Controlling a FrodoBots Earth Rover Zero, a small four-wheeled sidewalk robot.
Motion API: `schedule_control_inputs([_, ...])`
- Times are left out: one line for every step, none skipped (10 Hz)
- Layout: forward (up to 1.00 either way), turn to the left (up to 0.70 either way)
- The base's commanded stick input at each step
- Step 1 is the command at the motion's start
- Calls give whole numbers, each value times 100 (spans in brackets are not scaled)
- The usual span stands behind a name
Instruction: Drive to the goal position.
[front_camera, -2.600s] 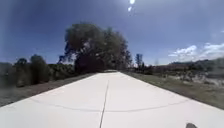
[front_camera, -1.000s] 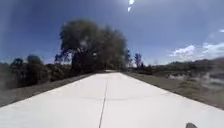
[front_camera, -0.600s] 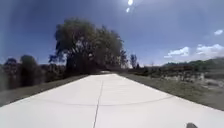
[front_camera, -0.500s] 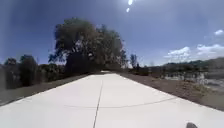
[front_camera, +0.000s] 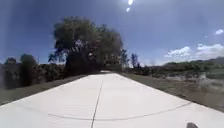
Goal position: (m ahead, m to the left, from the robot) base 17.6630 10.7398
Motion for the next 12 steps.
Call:
schedule_control_inputs([70, 0])
schedule_control_inputs([70, 0])
schedule_control_inputs([70, 0])
schedule_control_inputs([70, 0])
schedule_control_inputs([70, 0])
schedule_control_inputs([70, 0])
schedule_control_inputs([70, 0])
schedule_control_inputs([70, 0])
schedule_control_inputs([70, 0])
schedule_control_inputs([70, 0])
schedule_control_inputs([70, 0])
schedule_control_inputs([70, 0])
